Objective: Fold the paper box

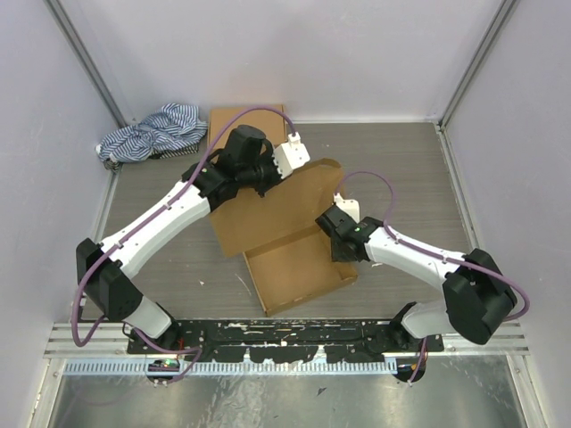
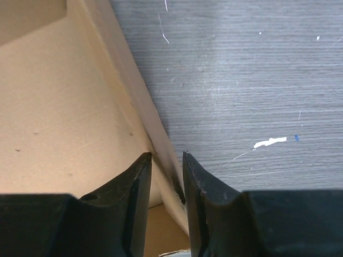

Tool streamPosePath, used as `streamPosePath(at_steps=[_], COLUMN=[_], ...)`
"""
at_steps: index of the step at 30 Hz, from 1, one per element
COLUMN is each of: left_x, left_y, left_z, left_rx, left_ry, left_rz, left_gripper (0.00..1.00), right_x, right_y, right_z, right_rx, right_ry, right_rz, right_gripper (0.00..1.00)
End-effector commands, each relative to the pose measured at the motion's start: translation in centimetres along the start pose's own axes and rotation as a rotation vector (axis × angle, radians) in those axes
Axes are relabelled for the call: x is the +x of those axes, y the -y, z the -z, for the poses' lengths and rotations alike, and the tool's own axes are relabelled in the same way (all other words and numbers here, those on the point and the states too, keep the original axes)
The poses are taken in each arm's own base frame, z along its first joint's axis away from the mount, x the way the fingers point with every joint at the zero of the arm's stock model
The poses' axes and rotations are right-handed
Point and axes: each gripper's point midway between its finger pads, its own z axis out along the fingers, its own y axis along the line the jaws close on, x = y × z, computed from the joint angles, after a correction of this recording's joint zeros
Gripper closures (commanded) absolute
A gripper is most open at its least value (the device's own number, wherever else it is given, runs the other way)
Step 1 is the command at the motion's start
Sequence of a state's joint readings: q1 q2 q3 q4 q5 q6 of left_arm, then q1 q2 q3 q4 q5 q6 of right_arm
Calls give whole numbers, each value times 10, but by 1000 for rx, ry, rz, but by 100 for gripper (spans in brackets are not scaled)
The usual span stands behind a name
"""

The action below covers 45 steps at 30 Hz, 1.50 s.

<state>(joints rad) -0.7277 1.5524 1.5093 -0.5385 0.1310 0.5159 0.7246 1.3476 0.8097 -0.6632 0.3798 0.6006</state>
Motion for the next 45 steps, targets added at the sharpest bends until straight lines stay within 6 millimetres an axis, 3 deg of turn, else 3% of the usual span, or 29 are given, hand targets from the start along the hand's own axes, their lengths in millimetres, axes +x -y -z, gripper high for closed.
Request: streamPosePath(at_steps=[1, 3, 6, 7, 13, 18, 21, 28, 32, 38, 42, 45], left_x=[-22, -25, -29, -31, -41, -39, -38, -32, -30, -28, -33, -36], left_y=[-12, -10, -7, -7, -6, -3, 0, 4, 5, -2, -13, -15], left_z=[16, 17, 17, 19, 26, 28, 29, 27, 28, 27, 25, 21], left_rx=[-38, -22, 3, 8, 20, 30, 40, 50, 48, 10, -42, -39], left_ry=[50, 52, 56, 59, 85, 86, 92, 81, 79, 75, 81, 84], left_rz=[-25, -29, -25, -19, -4, -6, -10, -7, -7, -19, -18, -26], left_gripper=[98, 98, 98, 98, 98, 98, 97, 97, 97, 97, 97, 98], right_x=[10, 10, 11, 12, 14, 16, 4, -28, -32, -36, -31, -30], right_y=[1, -1, -1, 0, 6, -17, -22, -29, -33, -36, -33, -29], right_z=[-2, -3, -7, -8, -17, -25, -23, -23, -30, -31, -28, -17], right_rx=[-2, -12, 4, 18, 117, 56, 49, 93, 111, 119, 104, 69], right_ry=[-35, -35, -45, -43, -27, -37, -9, 45, 41, 42, 42, 71], right_rz=[7, 11, -1, -18, -112, -111, -102, -57, -37, -33, -48, -81], right_gripper=[66, 73, 95, 98, 99, 99, 82, 78, 77, 65, 53, 51])
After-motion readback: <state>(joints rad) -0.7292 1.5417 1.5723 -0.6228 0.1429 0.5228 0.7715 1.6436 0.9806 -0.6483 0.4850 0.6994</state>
